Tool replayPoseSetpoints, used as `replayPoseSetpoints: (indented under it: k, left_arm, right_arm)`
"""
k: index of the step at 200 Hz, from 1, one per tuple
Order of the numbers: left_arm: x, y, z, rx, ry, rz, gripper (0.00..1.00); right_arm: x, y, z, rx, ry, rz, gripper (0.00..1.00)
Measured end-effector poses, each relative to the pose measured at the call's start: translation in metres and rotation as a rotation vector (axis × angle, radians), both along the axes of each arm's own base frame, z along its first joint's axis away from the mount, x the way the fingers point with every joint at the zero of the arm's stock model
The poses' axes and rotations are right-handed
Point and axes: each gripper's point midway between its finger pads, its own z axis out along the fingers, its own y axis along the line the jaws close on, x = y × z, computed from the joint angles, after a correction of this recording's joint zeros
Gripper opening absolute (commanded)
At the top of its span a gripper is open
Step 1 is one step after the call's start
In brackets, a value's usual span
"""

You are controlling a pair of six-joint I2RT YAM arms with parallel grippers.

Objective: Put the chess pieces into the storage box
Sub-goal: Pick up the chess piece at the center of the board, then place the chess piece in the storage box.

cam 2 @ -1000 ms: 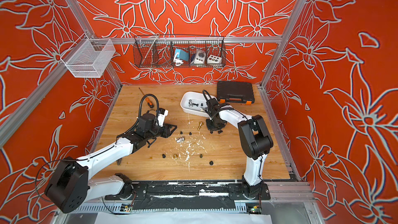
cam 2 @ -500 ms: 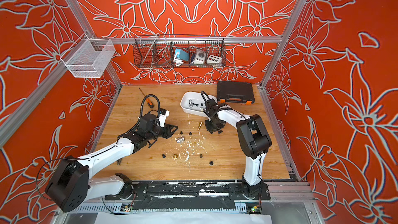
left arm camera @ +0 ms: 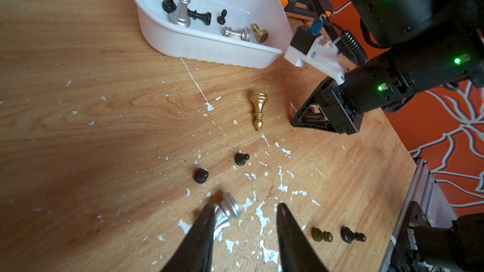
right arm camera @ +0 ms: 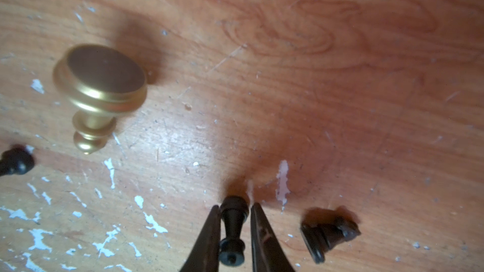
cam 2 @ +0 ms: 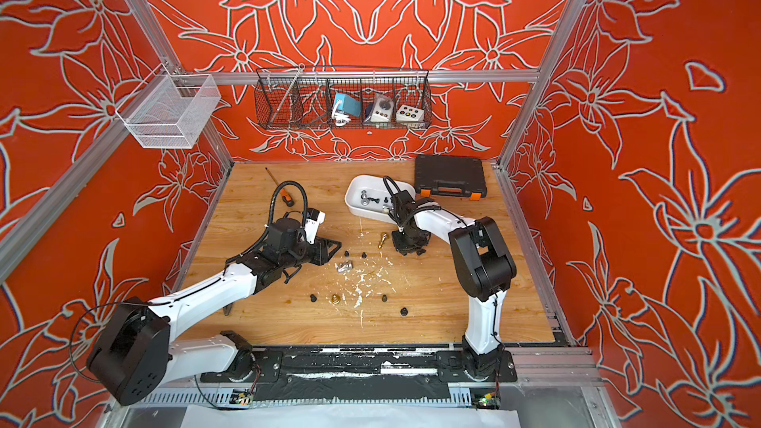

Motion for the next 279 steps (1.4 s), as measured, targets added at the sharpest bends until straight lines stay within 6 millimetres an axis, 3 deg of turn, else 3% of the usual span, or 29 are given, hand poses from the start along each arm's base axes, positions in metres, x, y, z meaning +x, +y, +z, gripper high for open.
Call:
replayPoseSetpoints:
  k: [94, 184, 219, 279]
  left_arm:
    - [0.000, 0.000, -0.002, 0.002, 0.004, -0.001, 0.40]
    - [-0.001, -0.002, -0.004, 0.006, 0.011, -0.006, 0.40]
    - [-0.001, -0.002, -0.005, 0.007, 0.012, -0.006, 0.40]
    - [-0.001, 0.001, -0.003, 0.017, 0.001, 0.002, 0.40]
  right_arm:
    - [0.000, 0.000, 0.001, -0.002, 0.004, 0.001, 0.16]
    - [0.016, 0.009, 0.022, 0.024, -0.042, 0.002, 0.16]
    - [0.033, 0.018, 0.046, 0.049, -0.094, 0.005, 0.16]
    - [0.086, 0.042, 0.120, 0.129, -0.269, 0.021, 0.16]
